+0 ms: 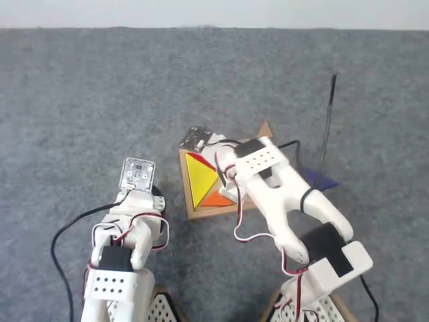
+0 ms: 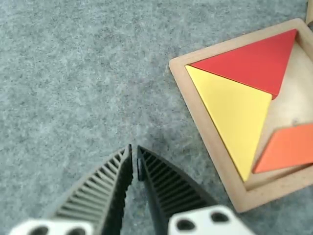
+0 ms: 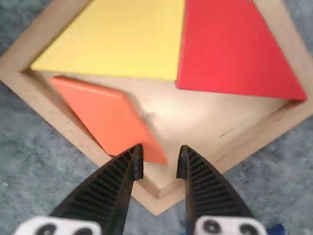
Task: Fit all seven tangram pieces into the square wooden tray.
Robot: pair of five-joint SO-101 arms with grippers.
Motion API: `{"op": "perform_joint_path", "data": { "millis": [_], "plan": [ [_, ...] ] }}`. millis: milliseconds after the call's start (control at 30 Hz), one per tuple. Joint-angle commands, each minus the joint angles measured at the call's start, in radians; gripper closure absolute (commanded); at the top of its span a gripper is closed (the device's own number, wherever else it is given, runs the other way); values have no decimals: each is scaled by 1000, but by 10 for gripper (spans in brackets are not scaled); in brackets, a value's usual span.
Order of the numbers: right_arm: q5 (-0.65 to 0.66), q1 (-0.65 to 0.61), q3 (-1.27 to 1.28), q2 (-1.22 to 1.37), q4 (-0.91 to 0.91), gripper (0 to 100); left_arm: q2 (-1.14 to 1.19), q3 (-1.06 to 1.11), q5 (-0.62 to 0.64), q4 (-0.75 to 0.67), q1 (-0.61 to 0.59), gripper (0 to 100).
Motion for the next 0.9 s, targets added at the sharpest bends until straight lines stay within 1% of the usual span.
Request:
{"op": "perform_joint_path", "data": {
  "millis": [0,200,367,633,733,867],
  "plan": [
    [-12,-28,-5,-56,-10,879,-14,-8,6,5,-3,985],
    [-14,-21,-5,-65,-10,879,-14,-8,6,5,-3,985],
    [-15,24,-18,-76,-8,879,-14,-8,6,5,-3,985],
    [-15,19,18,-74,-12,881,-14,-8,6,5,-3,985],
    [-15,5,18,-74,-12,881,-14,-8,6,5,-3,985],
    [-15,-51,17,-74,-12,879,-14,-8,6,5,-3,985]
  ]
}}
